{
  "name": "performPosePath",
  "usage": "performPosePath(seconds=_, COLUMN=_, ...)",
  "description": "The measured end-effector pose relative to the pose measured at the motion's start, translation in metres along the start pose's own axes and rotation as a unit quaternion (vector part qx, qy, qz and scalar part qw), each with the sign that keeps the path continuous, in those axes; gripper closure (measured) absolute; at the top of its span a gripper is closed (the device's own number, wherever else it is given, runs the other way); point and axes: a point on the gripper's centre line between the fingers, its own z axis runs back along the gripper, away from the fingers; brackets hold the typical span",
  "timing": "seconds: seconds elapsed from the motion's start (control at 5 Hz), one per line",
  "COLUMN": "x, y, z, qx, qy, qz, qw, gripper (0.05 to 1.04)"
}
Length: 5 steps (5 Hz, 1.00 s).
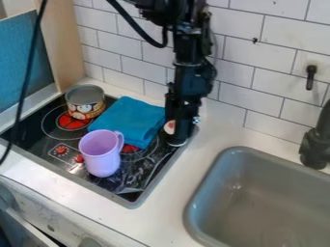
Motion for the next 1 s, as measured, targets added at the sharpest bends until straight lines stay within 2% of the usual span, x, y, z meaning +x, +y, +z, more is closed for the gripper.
performPosePath(seconds=0.2, x=0.001, y=0.0, z=0.0, qx=0.008, qy=0.002, qz=0.012, qw=0.9999, gripper=0.49)
performPosePath(seconds=0.4, x=-0.004, y=0.006, z=0.0, qx=0.025, qy=0.016, qz=0.034, qw=0.999, gripper=0.445)
performPosePath(seconds=0.6, x=-0.013, y=0.005, z=-0.001, qx=0.042, qy=0.019, qz=0.055, qw=0.9974, gripper=0.146)
performPosePath(seconds=0.8, x=-0.023, y=-0.003, z=0.031, qx=0.069, qy=-0.02, qz=0.07, qw=0.995, gripper=0.073)
performPosePath(seconds=1.0, x=-0.032, y=-0.016, z=0.051, qx=0.07, qy=-0.047, qz=0.061, qw=0.9945, gripper=0.078)
